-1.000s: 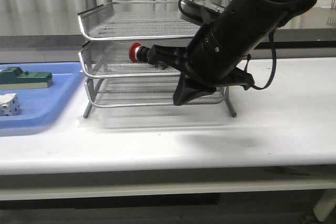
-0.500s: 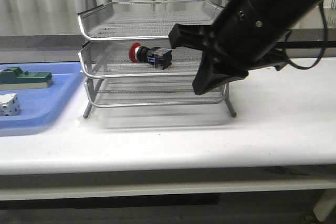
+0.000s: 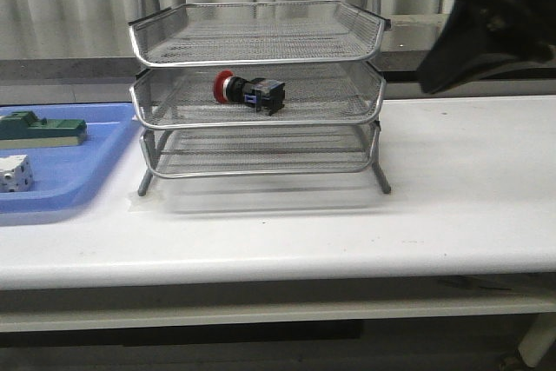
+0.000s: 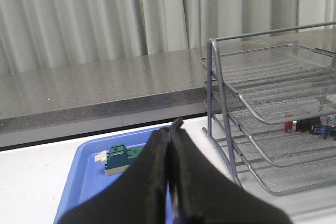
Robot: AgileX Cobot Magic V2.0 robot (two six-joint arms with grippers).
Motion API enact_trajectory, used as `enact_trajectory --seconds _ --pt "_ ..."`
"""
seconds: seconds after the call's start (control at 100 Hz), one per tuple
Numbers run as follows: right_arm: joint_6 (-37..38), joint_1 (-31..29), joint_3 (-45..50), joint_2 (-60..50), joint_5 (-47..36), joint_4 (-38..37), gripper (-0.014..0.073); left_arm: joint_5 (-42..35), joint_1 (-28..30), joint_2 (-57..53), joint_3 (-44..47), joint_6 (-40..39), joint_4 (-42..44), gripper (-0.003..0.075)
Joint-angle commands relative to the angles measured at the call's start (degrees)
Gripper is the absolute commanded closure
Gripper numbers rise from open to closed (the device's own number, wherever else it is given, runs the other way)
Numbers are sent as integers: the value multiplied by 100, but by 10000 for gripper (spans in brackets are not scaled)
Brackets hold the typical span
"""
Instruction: Place button on rack with both arms
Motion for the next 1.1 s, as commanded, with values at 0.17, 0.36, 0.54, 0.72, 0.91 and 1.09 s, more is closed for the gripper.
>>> enact_trajectory --seconds 0.17,0.36,0.54,0.72,0.91,1.09 --pt "-43 -894 261 -1317 219 -377 654 -454 10 63 -160 -72 -60 741" --pt "-43 -1395 582 -2322 479 -450 654 -454 10 63 -160 -72 -60 741" --pt "-43 -1717 713 -3288 832 -468 654 -454 10 63 -160 -72 -60 741" --pt "-43 -1751 740 -4020 1142 -468 654 -454 10 63 -160 -72 -60 741" --pt "-43 -1751 740 -4429 1413 -462 654 -454 10 63 -160 -72 -60 741" --pt "-43 -1751 740 -4429 1425 -462 654 -454 10 63 -160 -72 -60 741"
